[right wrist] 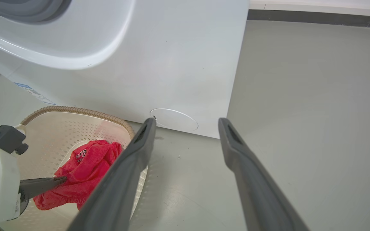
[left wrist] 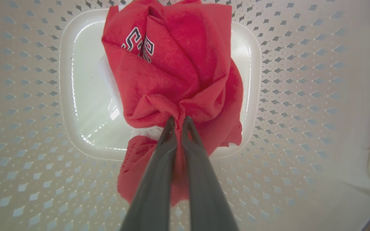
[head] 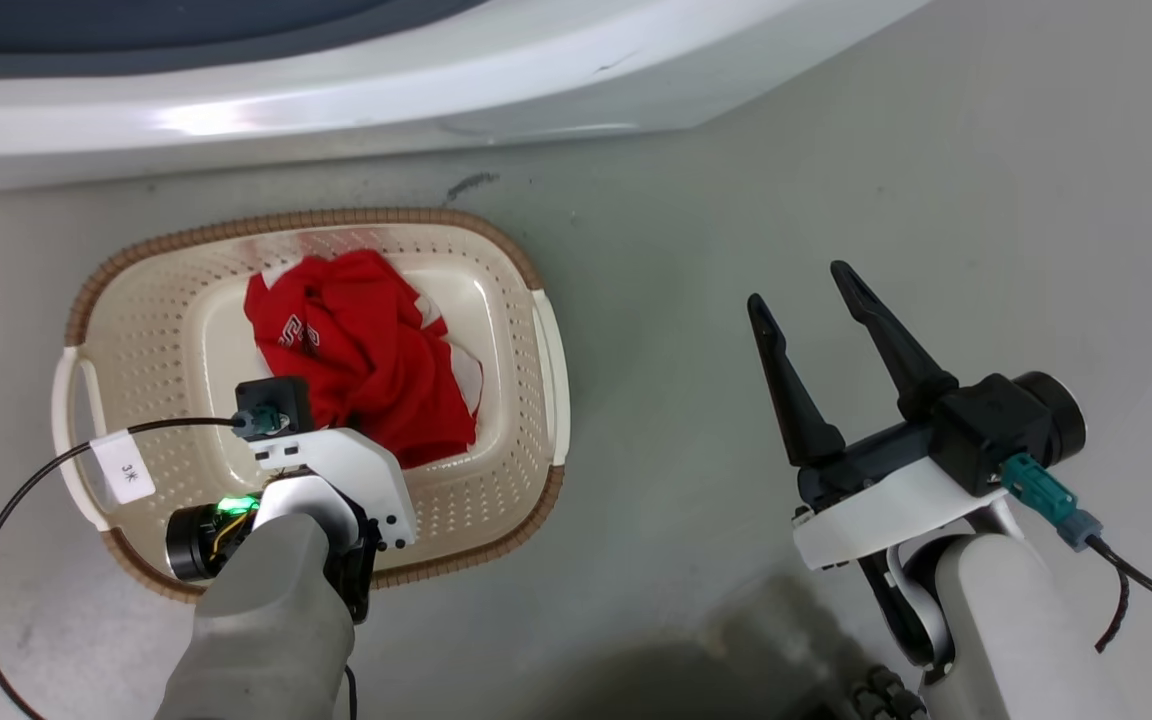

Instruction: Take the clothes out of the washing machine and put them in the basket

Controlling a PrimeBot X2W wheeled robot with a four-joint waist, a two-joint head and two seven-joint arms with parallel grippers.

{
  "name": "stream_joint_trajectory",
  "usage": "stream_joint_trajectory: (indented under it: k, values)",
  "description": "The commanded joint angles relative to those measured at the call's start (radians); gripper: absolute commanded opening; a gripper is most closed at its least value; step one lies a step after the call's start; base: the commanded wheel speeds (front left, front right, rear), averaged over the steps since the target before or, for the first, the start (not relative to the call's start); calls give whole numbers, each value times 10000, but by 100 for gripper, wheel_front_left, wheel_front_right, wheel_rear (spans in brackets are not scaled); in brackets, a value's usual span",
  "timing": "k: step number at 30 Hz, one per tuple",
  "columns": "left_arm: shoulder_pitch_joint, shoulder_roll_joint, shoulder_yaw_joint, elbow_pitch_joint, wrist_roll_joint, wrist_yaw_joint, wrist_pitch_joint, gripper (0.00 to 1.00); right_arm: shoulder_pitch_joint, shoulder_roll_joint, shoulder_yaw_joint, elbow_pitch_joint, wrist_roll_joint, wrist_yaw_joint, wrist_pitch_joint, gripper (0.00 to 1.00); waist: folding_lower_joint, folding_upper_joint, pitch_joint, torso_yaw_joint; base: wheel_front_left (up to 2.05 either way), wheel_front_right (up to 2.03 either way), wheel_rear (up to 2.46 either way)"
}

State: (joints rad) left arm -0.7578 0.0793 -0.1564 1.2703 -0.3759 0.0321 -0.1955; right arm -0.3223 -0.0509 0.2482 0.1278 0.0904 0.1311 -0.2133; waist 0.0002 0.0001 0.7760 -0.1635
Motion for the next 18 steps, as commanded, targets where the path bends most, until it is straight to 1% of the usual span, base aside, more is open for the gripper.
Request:
stream_joint_trajectory:
  k: [1,4,10,11,18]
  values:
    - [74,7,17,45,-100,-54,-94,100,-102,7,-87,124,65,-7,-99,100,-2,-1,-397,32,0,0,0]
    - [267,-47,-5,82,-144,-148,-223,100,-6,11,-141,316,10,-7,-171,100,-2,-1,-865,81,0,0,0]
    - [1113,-152,-155,-131,-70,-487,-662,100,612,8,-401,770,-254,-7,-194,100,-2,-1,-2730,331,0,0,0]
    - [1304,-162,-165,-300,-55,-533,-694,100,733,7,-470,790,-282,-7,-163,100,-2,-1,-3029,372,0,0,0]
    - [3051,-251,90,-2722,180,-564,-697,100,1663,7,-1022,413,-563,-7,92,100,-2,-1,-4727,684,0,0,0]
